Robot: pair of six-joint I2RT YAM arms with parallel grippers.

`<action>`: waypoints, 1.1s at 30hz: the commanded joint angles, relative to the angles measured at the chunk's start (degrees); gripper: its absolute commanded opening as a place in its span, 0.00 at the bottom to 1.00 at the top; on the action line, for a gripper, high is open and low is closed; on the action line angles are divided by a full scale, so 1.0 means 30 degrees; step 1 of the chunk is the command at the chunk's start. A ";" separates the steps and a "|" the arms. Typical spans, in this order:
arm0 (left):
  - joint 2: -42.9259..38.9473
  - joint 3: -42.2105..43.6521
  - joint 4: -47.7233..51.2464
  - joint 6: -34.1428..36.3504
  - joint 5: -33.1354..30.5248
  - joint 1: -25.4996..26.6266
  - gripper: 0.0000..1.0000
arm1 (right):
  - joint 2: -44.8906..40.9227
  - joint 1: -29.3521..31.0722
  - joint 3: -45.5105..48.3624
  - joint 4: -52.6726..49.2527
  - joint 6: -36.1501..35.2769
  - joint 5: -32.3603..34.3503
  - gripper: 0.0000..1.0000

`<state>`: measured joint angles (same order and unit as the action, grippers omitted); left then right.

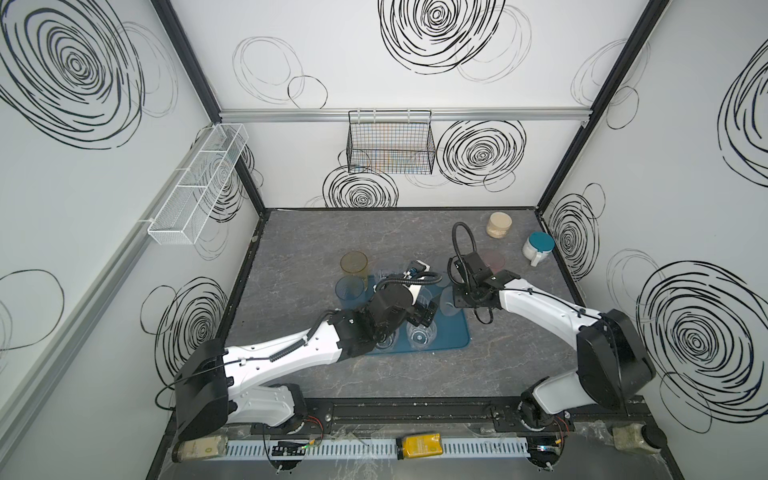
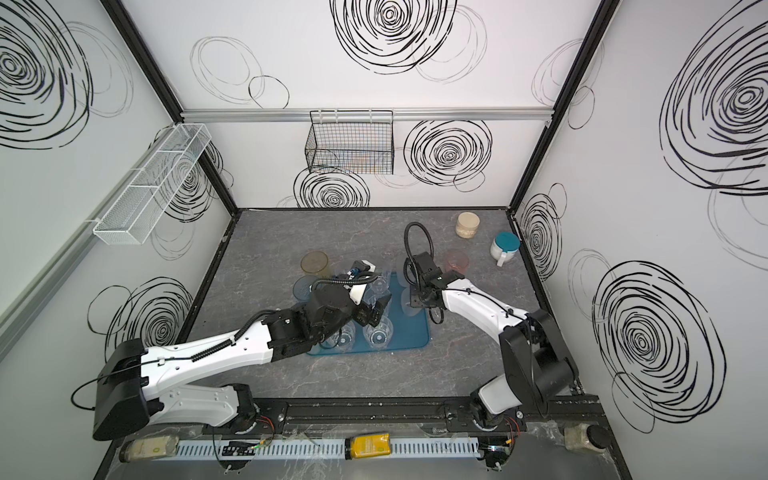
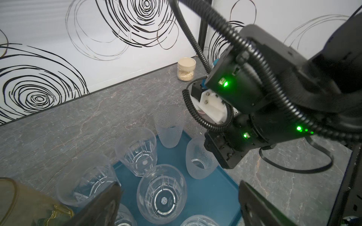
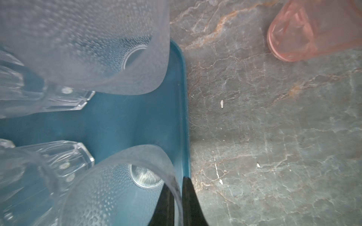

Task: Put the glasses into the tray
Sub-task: 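Carry the frosted glass with the right gripper onto the tray and release it, then move the right gripper to the pink glass beyond the tray and grasp it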

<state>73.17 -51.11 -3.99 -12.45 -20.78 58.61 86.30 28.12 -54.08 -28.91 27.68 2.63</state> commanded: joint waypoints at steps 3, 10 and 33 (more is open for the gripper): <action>-0.0317 0.0680 -0.1240 -0.0068 0.0140 -0.0488 0.96 | 0.0547 0.0162 -0.0813 0.0201 -0.0013 0.0930 0.07; -0.0274 0.0876 -0.1439 0.0111 0.0534 -0.0882 0.96 | 0.1767 0.0473 -0.2145 -0.0443 -0.0265 0.1712 0.19; 0.1061 0.1435 -0.4931 0.2744 0.2046 -0.1259 0.96 | -0.0819 -0.7313 -0.4128 0.3194 0.2083 0.1003 0.59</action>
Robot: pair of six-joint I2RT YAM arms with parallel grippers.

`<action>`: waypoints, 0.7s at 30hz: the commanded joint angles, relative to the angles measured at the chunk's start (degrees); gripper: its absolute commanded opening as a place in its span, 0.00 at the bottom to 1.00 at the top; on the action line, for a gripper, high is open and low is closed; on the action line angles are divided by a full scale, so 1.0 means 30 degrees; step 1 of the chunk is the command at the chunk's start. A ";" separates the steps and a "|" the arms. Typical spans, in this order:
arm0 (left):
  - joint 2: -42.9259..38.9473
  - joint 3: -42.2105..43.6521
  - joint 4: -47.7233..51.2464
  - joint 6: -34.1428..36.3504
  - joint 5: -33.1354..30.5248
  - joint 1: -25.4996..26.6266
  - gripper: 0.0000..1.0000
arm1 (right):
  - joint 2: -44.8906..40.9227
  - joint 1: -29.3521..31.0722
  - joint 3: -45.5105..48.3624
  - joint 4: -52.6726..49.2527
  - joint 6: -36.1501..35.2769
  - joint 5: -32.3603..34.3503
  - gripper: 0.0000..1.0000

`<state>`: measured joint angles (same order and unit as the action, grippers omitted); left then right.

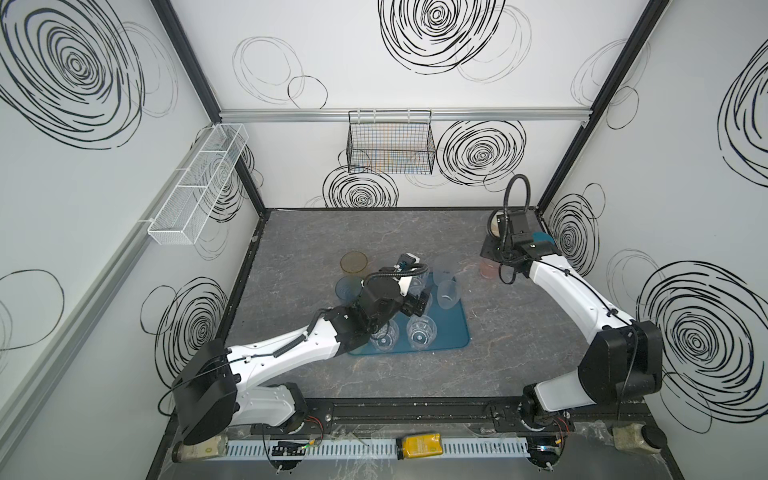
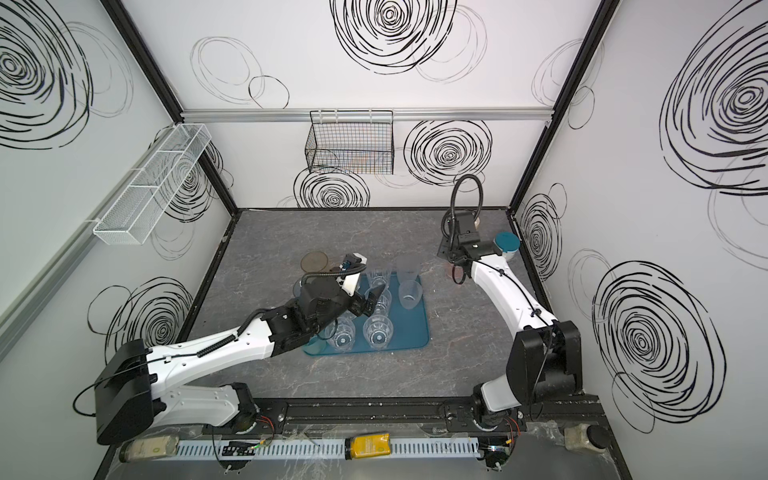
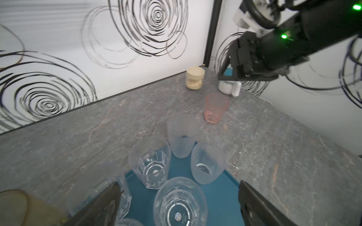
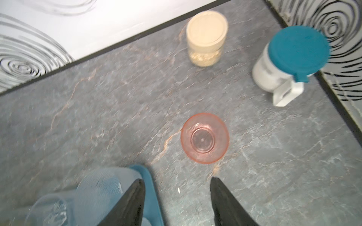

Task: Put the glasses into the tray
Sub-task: 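Move the right gripper to the pink glass beyond the tray and grasp it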

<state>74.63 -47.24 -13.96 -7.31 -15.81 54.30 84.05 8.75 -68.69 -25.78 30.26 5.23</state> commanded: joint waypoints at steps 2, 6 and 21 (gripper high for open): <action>0.0698 0.0262 -0.1887 0.0792 0.0866 0.0256 0.96 | 0.0313 -0.1834 0.1072 0.2879 0.1499 -0.0466 0.59; 0.0582 0.0766 -0.2602 0.0629 0.1051 0.0278 0.96 | 0.1639 -0.2782 0.1089 0.3521 0.1640 -0.1829 0.58; 0.0245 0.1744 -0.3522 0.0887 0.0965 -0.0262 0.96 | 0.5186 -0.3387 0.1738 0.3648 0.2235 -0.3996 0.47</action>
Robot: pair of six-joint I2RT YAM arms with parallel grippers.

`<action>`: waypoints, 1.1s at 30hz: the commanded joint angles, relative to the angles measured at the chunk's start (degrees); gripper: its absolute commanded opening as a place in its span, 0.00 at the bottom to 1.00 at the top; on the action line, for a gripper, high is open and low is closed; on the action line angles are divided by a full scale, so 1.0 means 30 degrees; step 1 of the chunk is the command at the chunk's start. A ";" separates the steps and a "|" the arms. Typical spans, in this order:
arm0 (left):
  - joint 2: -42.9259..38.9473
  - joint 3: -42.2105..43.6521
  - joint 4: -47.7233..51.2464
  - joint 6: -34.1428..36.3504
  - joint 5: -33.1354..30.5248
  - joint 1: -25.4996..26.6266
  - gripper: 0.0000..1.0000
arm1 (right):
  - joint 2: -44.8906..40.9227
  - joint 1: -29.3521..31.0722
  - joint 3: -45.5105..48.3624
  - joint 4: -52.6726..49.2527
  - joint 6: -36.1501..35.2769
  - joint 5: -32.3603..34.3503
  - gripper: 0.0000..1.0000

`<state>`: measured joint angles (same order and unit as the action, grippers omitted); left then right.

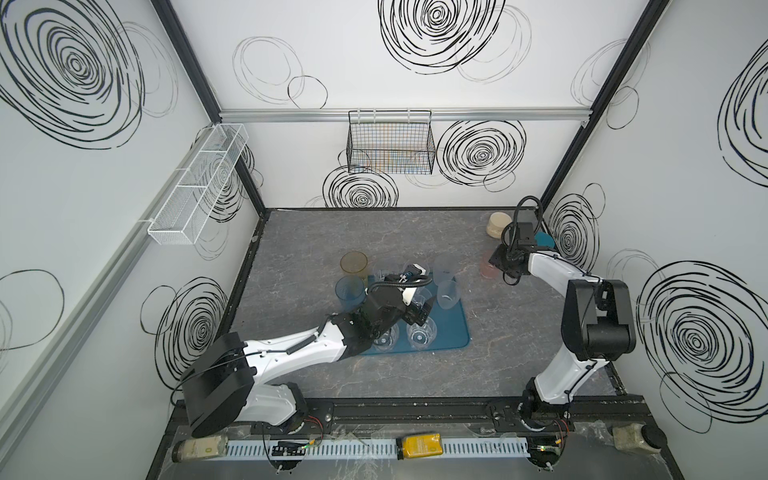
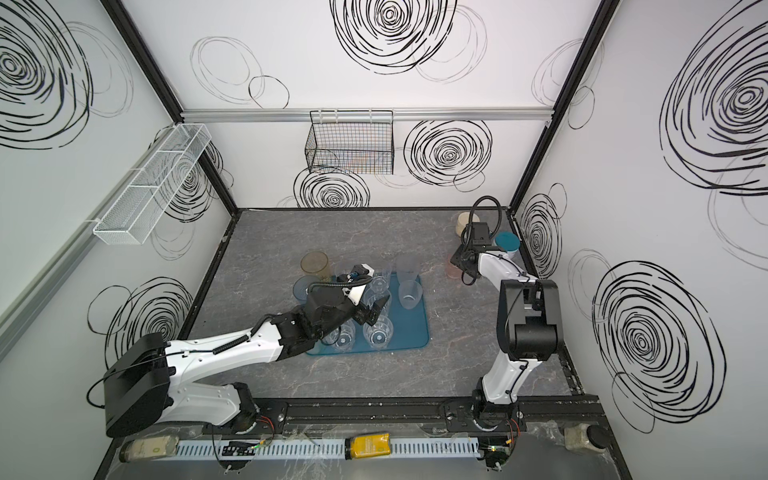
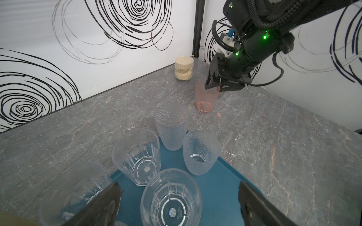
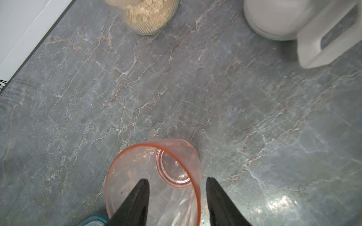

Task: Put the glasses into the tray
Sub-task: 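Move the right gripper to the pink glass beyond the tray and grasp it, then carry the pink glass with the right gripper onto the tray's near corner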

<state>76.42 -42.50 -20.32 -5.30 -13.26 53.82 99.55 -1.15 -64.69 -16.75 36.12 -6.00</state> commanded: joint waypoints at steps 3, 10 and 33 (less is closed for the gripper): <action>-0.0412 0.0192 -0.1439 0.0135 0.0039 -0.0128 0.96 | 0.0042 -0.0086 0.0596 0.0605 0.0057 -0.0149 0.36; -0.1618 0.0377 -0.1106 0.0316 -0.0492 -0.0265 0.96 | -0.0671 0.0001 0.0952 0.0539 -0.0343 0.0767 0.12; -0.2377 0.0924 -0.1379 -0.0807 -0.1176 -0.1443 0.96 | -0.8584 0.6527 0.3848 -0.7626 -0.1452 0.5579 0.05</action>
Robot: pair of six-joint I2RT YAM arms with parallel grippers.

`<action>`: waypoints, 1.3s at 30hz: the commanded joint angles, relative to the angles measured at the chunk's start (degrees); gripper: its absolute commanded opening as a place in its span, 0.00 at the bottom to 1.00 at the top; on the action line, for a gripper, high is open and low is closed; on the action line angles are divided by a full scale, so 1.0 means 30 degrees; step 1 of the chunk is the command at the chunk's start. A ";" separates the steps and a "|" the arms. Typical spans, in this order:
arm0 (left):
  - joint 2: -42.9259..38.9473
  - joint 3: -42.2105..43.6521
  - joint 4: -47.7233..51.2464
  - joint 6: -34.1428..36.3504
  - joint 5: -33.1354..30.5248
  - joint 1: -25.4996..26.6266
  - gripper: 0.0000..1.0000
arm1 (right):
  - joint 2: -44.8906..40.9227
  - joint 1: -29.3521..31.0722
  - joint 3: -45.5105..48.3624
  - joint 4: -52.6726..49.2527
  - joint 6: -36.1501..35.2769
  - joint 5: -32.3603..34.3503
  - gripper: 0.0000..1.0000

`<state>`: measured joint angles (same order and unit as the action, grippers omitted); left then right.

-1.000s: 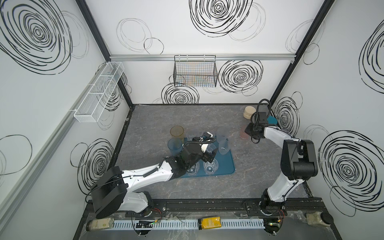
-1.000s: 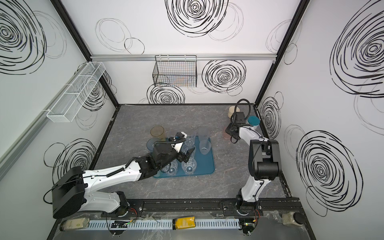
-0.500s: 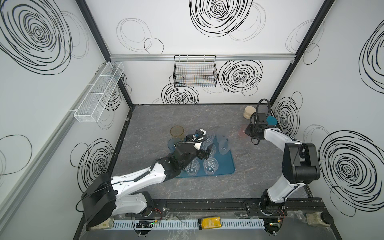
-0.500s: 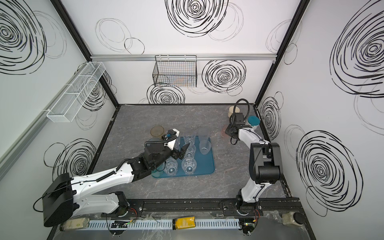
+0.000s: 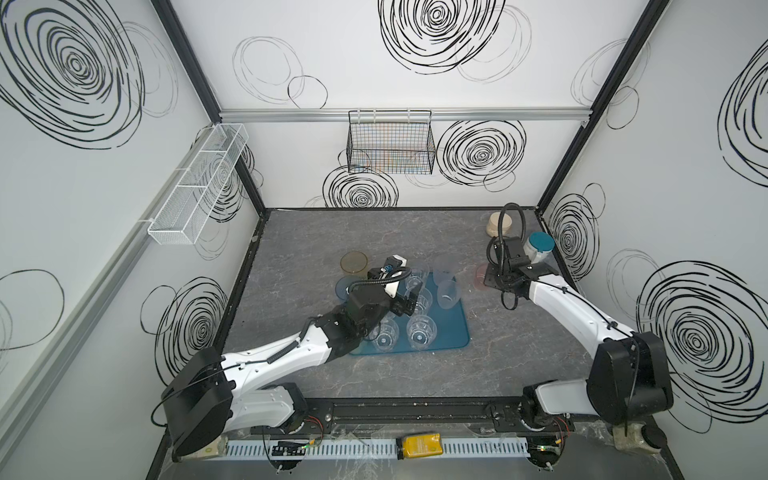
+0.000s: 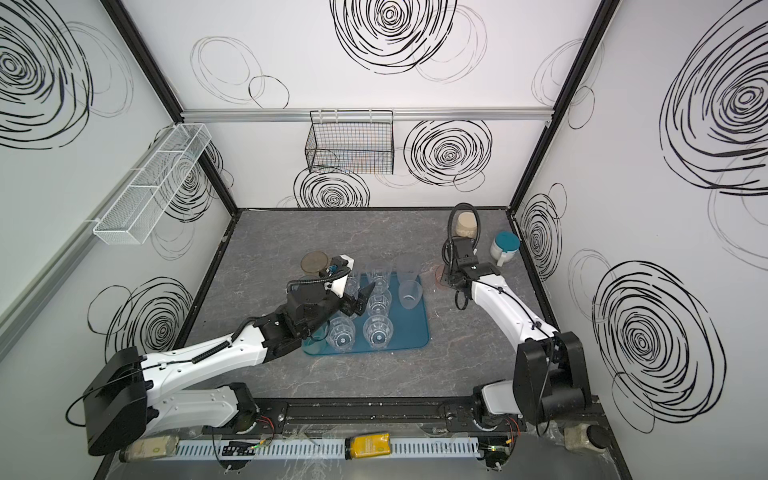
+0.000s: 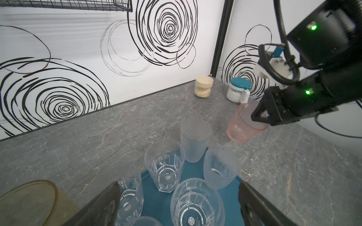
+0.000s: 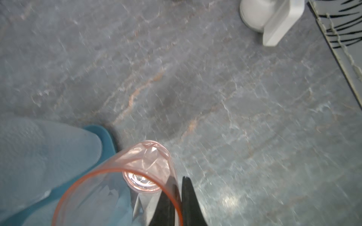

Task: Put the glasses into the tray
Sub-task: 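Carry the pink glass with the right gripper onto the tray's near corner, then open the right gripper and lift it away from the pink glass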

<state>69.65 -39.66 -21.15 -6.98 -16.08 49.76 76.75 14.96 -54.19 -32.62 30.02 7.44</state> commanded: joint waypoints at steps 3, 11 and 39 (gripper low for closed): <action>0.0086 -0.0217 -0.1120 -0.0391 -0.0181 -0.0135 0.96 | -0.1743 0.2466 0.1418 -0.3459 0.1919 0.0991 0.05; 0.1234 -0.1353 0.0295 -0.1772 -0.1887 0.0027 0.98 | -0.4474 0.6975 0.3642 -0.5658 0.4133 0.1296 0.05; 0.0713 -0.1243 0.0654 -0.1749 -0.2060 0.1259 0.97 | -0.0699 0.9321 0.0736 -0.3842 0.4071 0.1284 0.37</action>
<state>73.58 -42.11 -19.20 -13.21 -24.18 53.32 75.79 43.42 -47.72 -41.54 41.63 9.43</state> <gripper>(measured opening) 0.968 0.355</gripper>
